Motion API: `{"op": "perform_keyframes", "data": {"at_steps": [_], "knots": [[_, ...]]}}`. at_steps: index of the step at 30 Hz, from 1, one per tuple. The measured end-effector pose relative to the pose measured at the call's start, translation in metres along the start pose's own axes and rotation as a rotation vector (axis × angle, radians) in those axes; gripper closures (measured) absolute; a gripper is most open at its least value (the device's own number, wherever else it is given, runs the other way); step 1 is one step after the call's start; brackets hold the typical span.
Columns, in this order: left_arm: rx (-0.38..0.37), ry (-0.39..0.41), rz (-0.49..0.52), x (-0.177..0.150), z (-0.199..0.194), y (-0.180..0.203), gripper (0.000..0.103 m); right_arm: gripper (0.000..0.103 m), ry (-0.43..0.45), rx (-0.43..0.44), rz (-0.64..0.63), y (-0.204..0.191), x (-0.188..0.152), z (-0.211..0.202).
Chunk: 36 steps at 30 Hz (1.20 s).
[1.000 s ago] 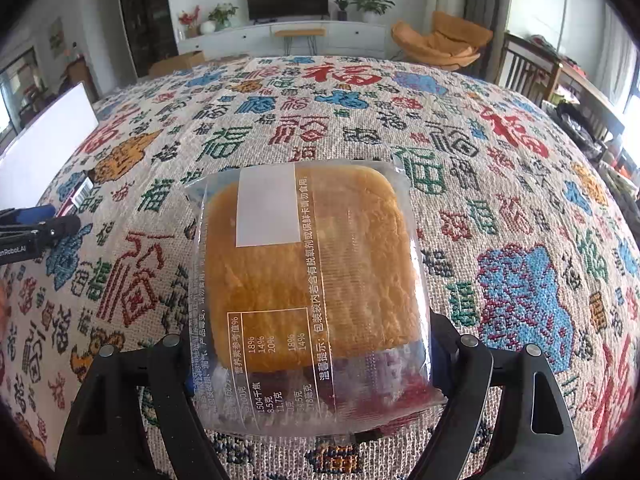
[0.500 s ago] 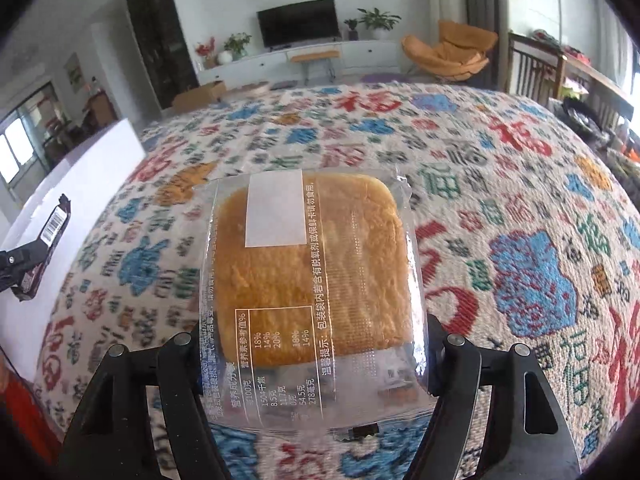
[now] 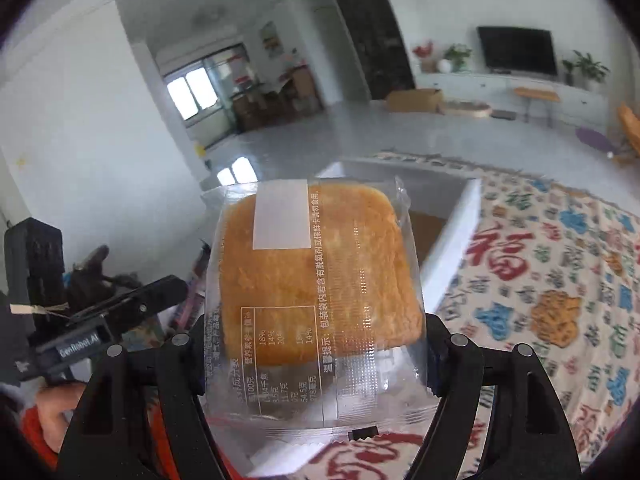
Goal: Organize snacks
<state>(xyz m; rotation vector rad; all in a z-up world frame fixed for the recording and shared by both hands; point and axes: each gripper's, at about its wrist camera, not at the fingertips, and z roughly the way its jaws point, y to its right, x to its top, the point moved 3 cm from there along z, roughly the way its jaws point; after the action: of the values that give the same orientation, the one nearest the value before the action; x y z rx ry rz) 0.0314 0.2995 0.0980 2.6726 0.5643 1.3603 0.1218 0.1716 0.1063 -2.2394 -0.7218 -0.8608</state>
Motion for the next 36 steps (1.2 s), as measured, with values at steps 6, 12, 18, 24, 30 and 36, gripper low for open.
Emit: {"op": "perform_keyframes", "data": {"at_steps": [6, 12, 18, 24, 30, 36], "knots": [[0.077, -0.04, 0.063, -0.018, 0.015, -0.018, 0.014, 0.022, -0.096, 0.031, 0.058, -0.011, 0.008, 0.045], [0.208, -0.005, 0.164, -0.03, 0.015, 0.006, 0.003, 0.021, -0.082, -0.08, -0.01, -0.01, -0.004, 0.025], [0.336, 0.043, 0.183, -0.038, 0.006, 0.018, 0.0, 0.021, -0.101, -0.183, -0.063, -0.013, -0.024, 0.016], [0.316, 0.011, 0.162, -0.049, -0.004, 0.023, 0.0, 0.021, -0.106, -0.269, -0.093, -0.018, -0.039, 0.001], [0.242, 0.041, 0.161, -0.046, -0.021, 0.027, 0.0, 0.021, -0.104, -0.285, -0.094, -0.025, -0.043, -0.011], [0.239, 0.003, 0.137, -0.04, -0.023, 0.018, 0.0, 0.021, -0.086, -0.281, -0.104, -0.029, -0.044, -0.015]]}}
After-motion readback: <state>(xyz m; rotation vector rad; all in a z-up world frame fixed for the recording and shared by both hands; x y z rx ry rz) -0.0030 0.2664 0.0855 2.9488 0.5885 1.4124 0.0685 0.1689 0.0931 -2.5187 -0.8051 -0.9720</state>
